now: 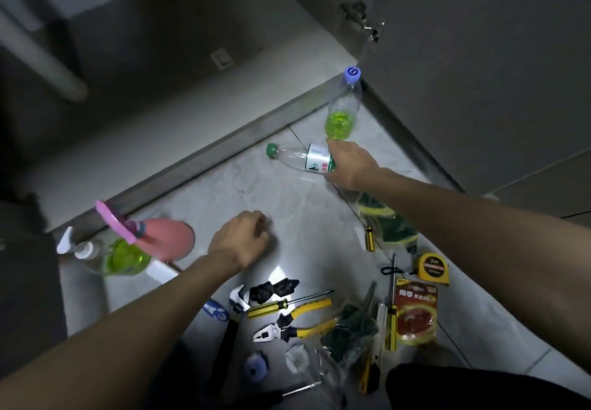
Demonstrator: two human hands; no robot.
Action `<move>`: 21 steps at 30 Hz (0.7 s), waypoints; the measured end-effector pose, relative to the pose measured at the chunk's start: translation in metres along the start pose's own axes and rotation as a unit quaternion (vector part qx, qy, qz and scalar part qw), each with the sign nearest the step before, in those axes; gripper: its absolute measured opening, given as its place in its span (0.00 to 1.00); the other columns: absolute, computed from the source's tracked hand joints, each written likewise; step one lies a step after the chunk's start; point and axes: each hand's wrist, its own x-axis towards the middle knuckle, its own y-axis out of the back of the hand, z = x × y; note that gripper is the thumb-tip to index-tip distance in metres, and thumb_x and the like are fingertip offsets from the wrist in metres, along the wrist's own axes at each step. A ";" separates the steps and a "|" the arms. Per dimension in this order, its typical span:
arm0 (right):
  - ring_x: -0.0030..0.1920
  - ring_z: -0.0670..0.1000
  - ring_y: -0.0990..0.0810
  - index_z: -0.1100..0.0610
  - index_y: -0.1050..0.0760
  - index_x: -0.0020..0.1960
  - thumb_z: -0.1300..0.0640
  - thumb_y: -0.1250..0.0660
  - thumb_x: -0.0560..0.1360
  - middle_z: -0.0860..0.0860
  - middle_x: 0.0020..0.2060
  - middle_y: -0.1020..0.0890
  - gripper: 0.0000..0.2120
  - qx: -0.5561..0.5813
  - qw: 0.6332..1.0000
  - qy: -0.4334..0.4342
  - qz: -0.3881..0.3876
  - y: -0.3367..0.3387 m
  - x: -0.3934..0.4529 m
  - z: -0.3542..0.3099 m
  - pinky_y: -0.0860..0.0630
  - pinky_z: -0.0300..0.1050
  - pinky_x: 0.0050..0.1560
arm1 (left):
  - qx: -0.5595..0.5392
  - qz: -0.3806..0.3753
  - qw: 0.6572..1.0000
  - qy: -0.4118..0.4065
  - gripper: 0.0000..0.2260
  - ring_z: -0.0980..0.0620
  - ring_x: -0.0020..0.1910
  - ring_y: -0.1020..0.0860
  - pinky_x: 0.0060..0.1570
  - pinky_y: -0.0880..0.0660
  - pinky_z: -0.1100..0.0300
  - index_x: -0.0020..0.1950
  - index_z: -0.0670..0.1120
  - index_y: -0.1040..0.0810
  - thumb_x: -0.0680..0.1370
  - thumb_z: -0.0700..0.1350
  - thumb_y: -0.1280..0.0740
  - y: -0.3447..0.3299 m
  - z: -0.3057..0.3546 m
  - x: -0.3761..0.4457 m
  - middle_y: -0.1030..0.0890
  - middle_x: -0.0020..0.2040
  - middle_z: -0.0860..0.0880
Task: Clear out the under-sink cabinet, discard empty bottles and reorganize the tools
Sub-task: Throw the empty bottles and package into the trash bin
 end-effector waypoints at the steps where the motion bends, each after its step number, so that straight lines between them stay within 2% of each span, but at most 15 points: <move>1: 0.60 0.59 0.28 0.56 0.35 0.70 0.50 0.29 0.73 0.57 0.63 0.27 0.30 -0.026 1.000 0.000 -0.003 -0.010 0.003 0.000 0.30 0.53 0.56 | 0.001 -0.005 1.000 0.003 0.14 0.45 0.57 0.23 0.55 0.25 0.51 0.63 0.52 0.25 0.78 0.50 0.37 -0.006 -0.004 -0.004 0.23 0.61 0.48; 3: 0.59 0.57 0.28 0.56 0.33 0.68 0.48 0.29 0.72 0.56 0.61 0.26 0.28 -0.046 0.999 -0.011 0.013 -0.025 0.001 0.001 0.31 0.52 0.56 | 0.000 -0.004 1.000 0.008 0.12 0.45 0.56 0.23 0.54 0.24 0.51 0.62 0.51 0.25 0.79 0.51 0.37 -0.011 -0.009 -0.007 0.22 0.60 0.48; 5: 0.58 0.55 0.28 0.55 0.31 0.67 0.44 0.28 0.72 0.55 0.59 0.26 0.28 0.016 0.999 -0.033 0.032 -0.034 -0.011 0.000 0.28 0.51 0.56 | -0.023 0.012 1.000 0.015 0.10 0.45 0.54 0.22 0.53 0.23 0.50 0.58 0.51 0.23 0.80 0.52 0.37 -0.011 -0.008 -0.008 0.21 0.57 0.48; 8: 0.49 0.50 0.22 0.53 0.27 0.63 0.37 0.27 0.69 0.50 0.52 0.24 0.30 0.203 0.977 -0.061 0.033 -0.044 -0.057 -0.005 0.20 0.49 0.50 | -0.172 0.041 0.983 0.042 0.12 0.46 0.51 0.21 0.55 0.23 0.50 0.53 0.49 0.20 0.81 0.54 0.38 -0.006 0.010 -0.003 0.18 0.52 0.48; 11: 0.47 0.48 0.22 0.52 0.27 0.61 0.35 0.30 0.69 0.49 0.51 0.25 0.29 0.296 0.954 -0.032 0.033 -0.060 -0.124 -0.012 0.19 0.47 0.46 | -0.312 -0.003 0.946 0.088 0.23 0.45 0.48 0.21 0.52 0.25 0.51 0.50 0.44 0.19 0.80 0.63 0.39 -0.011 0.038 0.005 0.18 0.47 0.46; 13: 0.50 0.49 0.24 0.52 0.28 0.65 0.38 0.29 0.69 0.49 0.53 0.26 0.30 0.297 0.954 -0.015 0.032 -0.071 -0.160 -0.016 0.21 0.47 0.49 | -0.350 -0.047 0.927 0.124 0.26 0.45 0.44 0.22 0.48 0.26 0.53 0.50 0.43 0.21 0.77 0.67 0.39 -0.026 0.055 0.007 0.20 0.45 0.45; 14: 0.53 0.49 0.24 0.51 0.27 0.66 0.41 0.27 0.69 0.49 0.55 0.25 0.29 0.317 0.948 -0.009 0.018 -0.075 -0.174 -0.017 0.22 0.47 0.52 | -0.370 -0.060 0.916 0.142 0.27 0.44 0.44 0.22 0.47 0.25 0.53 0.53 0.42 0.22 0.76 0.67 0.36 -0.035 0.063 0.006 0.20 0.47 0.44; 16: 0.57 0.46 0.23 0.49 0.25 0.66 0.48 0.24 0.71 0.46 0.57 0.22 0.25 0.395 0.918 0.020 -0.033 -0.079 -0.197 -0.015 0.25 0.42 0.57 | -0.421 -0.035 0.890 0.172 0.26 0.43 0.48 0.20 0.49 0.21 0.51 0.59 0.41 0.26 0.74 0.60 0.29 -0.054 0.077 0.005 0.19 0.53 0.41; 18: 0.55 0.40 0.21 0.44 0.21 0.62 0.48 0.26 0.73 0.40 0.54 0.18 0.18 0.456 0.888 0.010 -0.057 -0.081 -0.219 -0.006 0.26 0.34 0.53 | -0.450 0.011 0.874 0.182 0.25 0.43 0.51 0.20 0.54 0.21 0.49 0.62 0.44 0.28 0.72 0.55 0.25 -0.067 0.087 0.002 0.20 0.56 0.42; 19: 0.52 0.40 0.20 0.44 0.19 0.58 0.49 0.27 0.74 0.40 0.50 0.17 0.13 0.479 0.877 -0.022 -0.026 -0.083 -0.230 0.003 0.24 0.34 0.52 | -0.443 0.024 0.878 0.178 0.25 0.43 0.51 0.20 0.54 0.21 0.49 0.62 0.46 0.29 0.72 0.55 0.25 -0.071 0.092 -0.001 0.20 0.56 0.43; 21: 0.45 0.44 0.17 0.49 0.18 0.51 0.54 0.28 0.75 0.44 0.43 0.15 0.05 0.482 0.860 -0.139 0.090 -0.088 -0.250 0.024 0.20 0.44 0.49 | -0.397 0.036 0.904 0.156 0.26 0.45 0.51 0.21 0.52 0.22 0.51 0.64 0.50 0.29 0.71 0.58 0.26 -0.076 0.096 -0.007 0.21 0.55 0.46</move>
